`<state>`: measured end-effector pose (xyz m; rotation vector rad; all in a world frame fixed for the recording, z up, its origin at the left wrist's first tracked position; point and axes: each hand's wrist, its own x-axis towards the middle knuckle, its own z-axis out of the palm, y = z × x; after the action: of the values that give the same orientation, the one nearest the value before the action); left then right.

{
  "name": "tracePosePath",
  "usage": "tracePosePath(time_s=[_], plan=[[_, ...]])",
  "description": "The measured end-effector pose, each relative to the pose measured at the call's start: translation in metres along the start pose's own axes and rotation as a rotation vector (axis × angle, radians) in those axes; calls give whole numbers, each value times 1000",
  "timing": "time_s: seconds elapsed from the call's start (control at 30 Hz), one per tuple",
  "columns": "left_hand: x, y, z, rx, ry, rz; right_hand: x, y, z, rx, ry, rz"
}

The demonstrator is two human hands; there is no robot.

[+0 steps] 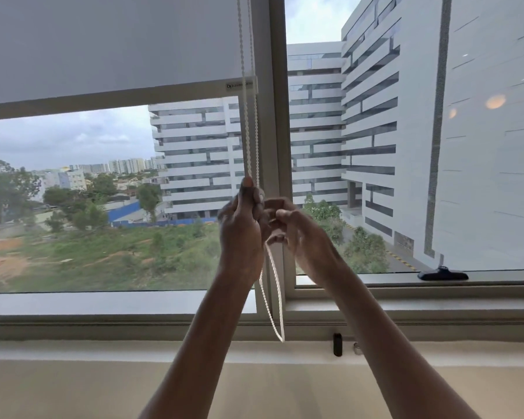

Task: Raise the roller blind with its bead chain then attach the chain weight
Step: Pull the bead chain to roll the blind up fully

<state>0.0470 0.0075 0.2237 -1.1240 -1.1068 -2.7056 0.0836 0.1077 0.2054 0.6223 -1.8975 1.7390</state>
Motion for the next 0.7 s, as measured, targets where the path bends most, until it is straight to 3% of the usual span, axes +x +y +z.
tracePosePath(time_s=[0.2,0.37,0.5,0.7], plan=[[-31,-35,-6,40,18,-105,24,-42,1,179,54,-42],[-32,-40,0,98,30,-85,38,-56,16,370,174,75],[-29,-43,-5,117,34,-70,43,-52,23,429,244,33],[-25,-50,-12,276,-20,12,46,-38,27,168,329,-216]])
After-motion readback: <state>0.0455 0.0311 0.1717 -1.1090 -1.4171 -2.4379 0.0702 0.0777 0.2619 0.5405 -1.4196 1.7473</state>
